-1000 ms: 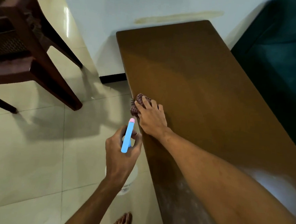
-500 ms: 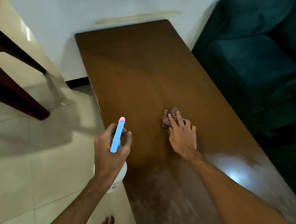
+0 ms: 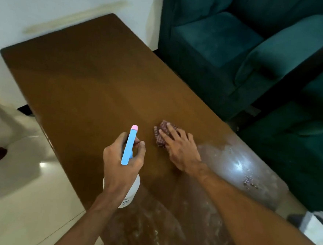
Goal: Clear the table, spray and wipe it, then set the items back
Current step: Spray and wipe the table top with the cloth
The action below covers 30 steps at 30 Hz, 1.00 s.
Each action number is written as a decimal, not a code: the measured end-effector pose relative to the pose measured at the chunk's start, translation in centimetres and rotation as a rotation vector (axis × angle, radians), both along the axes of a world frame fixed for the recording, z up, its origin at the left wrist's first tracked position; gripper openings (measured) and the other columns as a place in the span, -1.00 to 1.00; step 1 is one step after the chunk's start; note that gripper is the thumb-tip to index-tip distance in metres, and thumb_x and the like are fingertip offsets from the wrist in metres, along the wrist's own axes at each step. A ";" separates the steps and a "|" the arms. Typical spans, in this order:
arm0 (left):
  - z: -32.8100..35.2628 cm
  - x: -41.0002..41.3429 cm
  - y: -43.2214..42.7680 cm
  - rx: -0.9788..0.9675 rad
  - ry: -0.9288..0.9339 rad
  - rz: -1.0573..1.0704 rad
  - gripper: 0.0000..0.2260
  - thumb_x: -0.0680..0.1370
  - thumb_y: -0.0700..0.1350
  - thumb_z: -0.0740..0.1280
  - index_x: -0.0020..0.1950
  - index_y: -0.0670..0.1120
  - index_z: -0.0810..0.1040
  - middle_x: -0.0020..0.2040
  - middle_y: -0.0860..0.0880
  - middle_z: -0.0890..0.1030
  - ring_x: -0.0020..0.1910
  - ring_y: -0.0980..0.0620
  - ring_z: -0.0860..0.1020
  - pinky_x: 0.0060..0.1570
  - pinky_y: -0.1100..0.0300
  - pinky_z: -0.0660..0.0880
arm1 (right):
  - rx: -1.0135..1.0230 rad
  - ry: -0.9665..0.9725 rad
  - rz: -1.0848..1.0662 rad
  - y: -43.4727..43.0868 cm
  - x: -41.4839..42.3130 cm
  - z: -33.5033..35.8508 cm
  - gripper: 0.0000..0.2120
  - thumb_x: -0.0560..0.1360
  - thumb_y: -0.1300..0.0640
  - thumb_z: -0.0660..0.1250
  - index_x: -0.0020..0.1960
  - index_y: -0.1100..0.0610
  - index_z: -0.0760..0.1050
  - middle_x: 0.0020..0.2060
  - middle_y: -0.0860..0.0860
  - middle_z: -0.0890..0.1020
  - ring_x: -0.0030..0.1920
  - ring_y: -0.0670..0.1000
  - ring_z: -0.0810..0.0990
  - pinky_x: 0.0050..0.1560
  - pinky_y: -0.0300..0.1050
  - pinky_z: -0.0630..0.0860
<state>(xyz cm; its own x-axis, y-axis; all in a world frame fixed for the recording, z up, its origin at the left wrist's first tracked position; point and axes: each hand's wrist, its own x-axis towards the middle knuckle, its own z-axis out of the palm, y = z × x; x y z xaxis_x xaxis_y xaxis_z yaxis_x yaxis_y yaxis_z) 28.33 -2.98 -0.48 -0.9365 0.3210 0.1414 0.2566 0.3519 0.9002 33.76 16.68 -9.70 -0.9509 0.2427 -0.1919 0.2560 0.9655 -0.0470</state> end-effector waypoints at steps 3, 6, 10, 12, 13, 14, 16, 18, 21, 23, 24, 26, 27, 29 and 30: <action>0.2 1.2 2.4 0.001 -0.004 -0.036 -0.90 0.51 -0.16 0.49 -0.08 -0.11 0.59 -0.27 0.13 0.58 -0.28 0.15 0.60 -0.25 0.43 0.54 | 0.001 0.045 -0.326 4.0 2.6 0.0 -0.49 0.67 -0.03 0.06 0.60 -0.07 0.09 0.59 0.05 0.11 0.44 0.20 0.23 0.34 0.18 0.28; 0.4 2.1 4.2 0.013 -0.007 -0.061 -0.88 0.51 -0.21 0.48 -0.14 -0.14 0.56 -0.31 0.10 0.56 -0.35 0.14 0.56 -0.32 0.47 0.44 | -0.002 0.089 -0.590 6.4 5.5 -0.4 -0.50 0.66 -0.02 0.07 0.59 -0.05 0.14 0.57 0.08 0.16 0.39 0.22 0.28 0.31 0.18 0.29; 0.5 2.5 4.9 0.008 0.007 -0.058 -0.89 0.51 -0.19 0.48 -0.14 -0.13 0.57 -0.31 0.12 0.56 -0.35 0.12 0.56 -0.32 0.47 0.44 | -0.035 0.100 -0.791 7.2 7.6 -0.7 -0.49 0.65 0.01 0.11 0.58 -0.03 0.15 0.57 0.11 0.14 0.39 0.25 0.25 0.32 0.22 0.27; 0.6 2.3 4.3 0.016 0.013 -0.040 -0.90 0.51 -0.19 0.49 -0.12 -0.13 0.58 -0.29 0.12 0.57 -0.32 0.12 0.57 -0.30 0.47 0.46 | -0.051 0.085 -0.798 6.4 7.0 -0.5 -0.47 0.64 0.01 0.13 0.59 -0.03 0.13 0.57 0.12 0.12 0.38 0.25 0.24 0.31 0.22 0.26; 0.6 2.1 3.9 0.016 0.013 -0.031 -0.90 0.51 -0.18 0.49 -0.10 -0.13 0.59 -0.27 0.12 0.58 -0.29 0.12 0.59 -0.28 0.47 0.48 | -0.051 0.079 -0.780 5.7 6.6 -0.3 -0.45 0.63 0.01 0.13 0.60 -0.03 0.11 0.57 0.13 0.12 0.37 0.26 0.25 0.30 0.21 0.26; 0.7 2.0 3.2 0.016 0.010 -0.016 -0.90 0.51 -0.17 0.49 -0.08 -0.13 0.60 -0.26 0.13 0.59 -0.26 0.13 0.60 -0.26 0.47 0.50 | -0.041 0.068 -0.731 4.5 6.0 -0.1 -0.44 0.63 0.01 0.14 0.60 -0.03 0.10 0.57 0.13 0.11 0.36 0.25 0.26 0.30 0.20 0.27; 0.8 1.5 1.7 0.013 0.010 0.017 -0.89 0.50 -0.15 0.49 -0.05 -0.12 0.60 -0.23 0.15 0.59 -0.21 0.16 0.62 -0.22 0.48 0.52 | -0.030 0.044 -0.595 1.3 4.6 0.4 -0.43 0.63 0.01 0.12 0.60 -0.04 0.06 0.57 0.13 0.11 0.36 0.24 0.27 0.30 0.19 0.28; 1.1 1.1 -0.6 0.004 0.007 0.072 -0.88 0.50 -0.12 0.49 -0.03 -0.11 0.60 -0.22 0.16 0.59 -0.19 0.19 0.62 -0.20 0.50 0.53 | -0.064 0.035 -0.467 -3.4 3.0 0.7 -0.44 0.64 0.04 0.10 0.60 -0.05 0.05 0.58 0.11 0.10 0.39 0.25 0.26 0.32 0.23 0.28; 1.8 0.5 -4.6 -0.027 0.019 0.150 -0.89 0.51 -0.13 0.48 -0.04 -0.11 0.59 -0.23 0.11 0.59 -0.22 0.18 0.60 -0.22 0.53 0.48 | -0.144 0.050 -0.313 -11.7 1.2 0.6 -0.38 0.60 0.12 0.12 0.62 -0.03 0.01 0.60 0.11 0.09 0.47 0.27 0.21 0.38 0.29 0.25; 2.2 0.2 -7.7 -0.061 0.039 0.205 -0.91 0.52 -0.15 0.47 -0.07 -0.10 0.57 -0.26 0.08 0.58 -0.26 0.12 0.58 -0.26 0.51 0.46 | -0.200 0.057 -0.162 -17.2 0.8 0.4 -0.36 0.58 0.12 0.17 0.61 -0.02 0.04 0.59 0.11 0.12 0.49 0.26 0.22 0.42 0.27 0.25; 2.3 0.1 -9.3 -0.082 0.053 0.237 -0.91 0.53 -0.16 0.46 -0.08 -0.09 0.56 -0.28 0.08 0.58 -0.28 0.09 0.57 -0.28 0.50 0.45 | -0.227 0.063 -0.070 -20.0 1.0 0.3 -0.34 0.57 0.10 0.21 0.61 -0.02 0.06 0.59 0.11 0.15 0.49 0.26 0.25 0.42 0.26 0.26; 2.2 0.1 -11.4 -0.112 0.084 0.282 -0.90 0.53 -0.17 0.46 -0.09 -0.08 0.55 -0.30 0.09 0.56 -0.33 0.07 0.55 -0.32 0.49 0.43 | -0.259 0.039 0.105 -24.1 1.9 -0.3 -0.32 0.54 0.02 0.29 0.59 -0.02 0.11 0.57 0.10 0.21 0.46 0.25 0.33 0.38 0.23 0.34; 2.1 0.2 -12.5 -0.116 0.092 0.311 -0.90 0.53 -0.18 0.46 -0.09 -0.07 0.54 -0.31 0.09 0.56 -0.36 0.08 0.53 -0.34 0.48 0.41 | -0.256 0.021 0.188 -25.6 2.4 -0.5 -0.31 0.51 -0.02 0.33 0.58 -0.02 0.14 0.55 0.09 0.23 0.43 0.23 0.37 0.34 0.21 0.40; 1.8 0.5 -14.2 -0.109 0.091 0.346 -0.91 0.54 -0.20 0.45 -0.09 -0.09 0.55 -0.31 0.09 0.55 -0.40 0.09 0.52 -0.35 0.48 0.38 | -0.214 -0.004 0.346 -26.0 3.3 -0.9 -0.29 0.49 -0.04 0.35 0.57 -0.04 0.15 0.55 0.06 0.24 0.43 0.20 0.39 0.31 0.17 0.44; 1.6 0.7 -14.6 -0.109 0.094 0.345 -0.92 0.54 -0.20 0.45 -0.08 -0.11 0.56 -0.30 0.11 0.55 -0.39 0.10 0.52 -0.34 0.48 0.38 | -0.202 -0.008 0.426 -25.1 3.5 -1.0 -0.30 0.51 -0.03 0.32 0.58 -0.05 0.12 0.57 0.05 0.20 0.45 0.20 0.35 0.33 0.18 0.42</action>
<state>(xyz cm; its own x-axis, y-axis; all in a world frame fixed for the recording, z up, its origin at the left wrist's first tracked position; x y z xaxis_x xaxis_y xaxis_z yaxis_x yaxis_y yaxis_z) 29.03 -17.62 1.16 -0.9768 0.0064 0.2141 0.1855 0.5248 0.8308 37.26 -8.44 -10.73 -0.9561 -0.2114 -0.2027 -0.1597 0.9565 -0.2442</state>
